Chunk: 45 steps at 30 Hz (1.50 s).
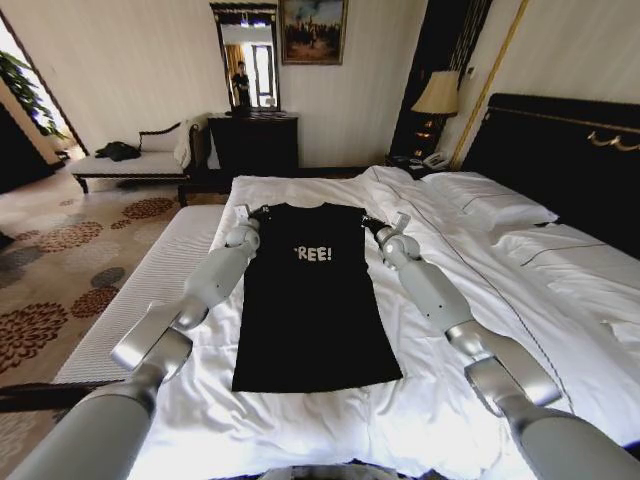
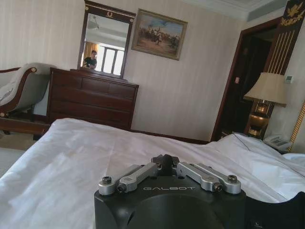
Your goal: Fold the clothes on the bed.
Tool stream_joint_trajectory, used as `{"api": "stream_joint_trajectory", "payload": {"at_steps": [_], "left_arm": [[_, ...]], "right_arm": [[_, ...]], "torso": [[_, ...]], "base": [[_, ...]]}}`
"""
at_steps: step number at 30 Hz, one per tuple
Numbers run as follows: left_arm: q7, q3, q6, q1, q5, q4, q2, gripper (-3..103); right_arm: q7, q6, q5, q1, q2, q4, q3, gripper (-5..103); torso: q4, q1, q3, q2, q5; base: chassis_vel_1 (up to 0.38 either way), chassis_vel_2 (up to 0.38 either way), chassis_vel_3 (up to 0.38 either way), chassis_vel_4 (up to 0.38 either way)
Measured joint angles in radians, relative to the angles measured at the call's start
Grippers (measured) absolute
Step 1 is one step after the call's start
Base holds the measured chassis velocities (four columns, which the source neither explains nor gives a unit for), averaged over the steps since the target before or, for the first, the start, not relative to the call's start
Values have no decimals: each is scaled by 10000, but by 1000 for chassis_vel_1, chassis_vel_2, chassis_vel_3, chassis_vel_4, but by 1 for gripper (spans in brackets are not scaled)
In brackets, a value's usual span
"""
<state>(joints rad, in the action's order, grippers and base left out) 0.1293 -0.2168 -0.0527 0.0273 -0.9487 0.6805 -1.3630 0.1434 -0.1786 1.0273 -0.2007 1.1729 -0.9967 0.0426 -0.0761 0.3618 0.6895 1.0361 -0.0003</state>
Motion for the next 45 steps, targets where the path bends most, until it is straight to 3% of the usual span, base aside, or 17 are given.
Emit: {"api": "stream_joint_trajectory", "payload": {"at_steps": [6, 11, 17, 20, 26, 29, 38, 45], "left_arm": [[-8, 129, 140, -467, 246, 79, -152, 0], [188, 279, 224, -1246, 432, 854, 250, 0], [311, 381, 447, -1761, 446, 1866, 794, 0], [578, 504, 516, -2264, 308, 3046, 1292, 0], [909, 608, 517, -2982, 218, 4269, 1885, 0], [1143, 791, 517, -3679, 222, 5196, 2297, 0], [1596, 1236, 579, -5510, 504, 7354, 2899, 0], [1823, 1465, 688, -6346, 732, 8273, 3148, 0]], "right_arm": [[-84, 174, -224, -321, 11, 8, 61, 0], [-86, 323, -344, -757, -127, -368, -1, 0], [-14, 289, -381, -1444, -345, -1303, -244, 0], [70, 361, -619, -1963, -369, -1855, -398, 0], [190, 375, -650, -2556, -614, -2632, -626, 0], [326, 385, -701, -3157, -1012, -3472, -879, 0], [559, 508, -915, -4542, -1673, -5167, -1340, 0], [645, 665, -1147, -5475, -1871, -6084, -1605, 0]], "torso": [[4, -1, -1, 0, -2], [10, 0, -1, 0, -3], [0, -1, -2, 1, -4], [6, -3, -2, 2, -4], [7, -1, -2, 2, -4], [6, -3, -3, 2, -4], [8, -4, -3, 3, -5], [4, -4, -2, 2, -4]], "base": [[0, 0, 0, 0], [0, 0, 0, 0], [0, 0, 0, 0], [0, 0, 0, 0], [0, 0, 0, 0], [0, 0, 0, 0], [0, 0, 0, 0], [0, 0, 0, 0]]}}
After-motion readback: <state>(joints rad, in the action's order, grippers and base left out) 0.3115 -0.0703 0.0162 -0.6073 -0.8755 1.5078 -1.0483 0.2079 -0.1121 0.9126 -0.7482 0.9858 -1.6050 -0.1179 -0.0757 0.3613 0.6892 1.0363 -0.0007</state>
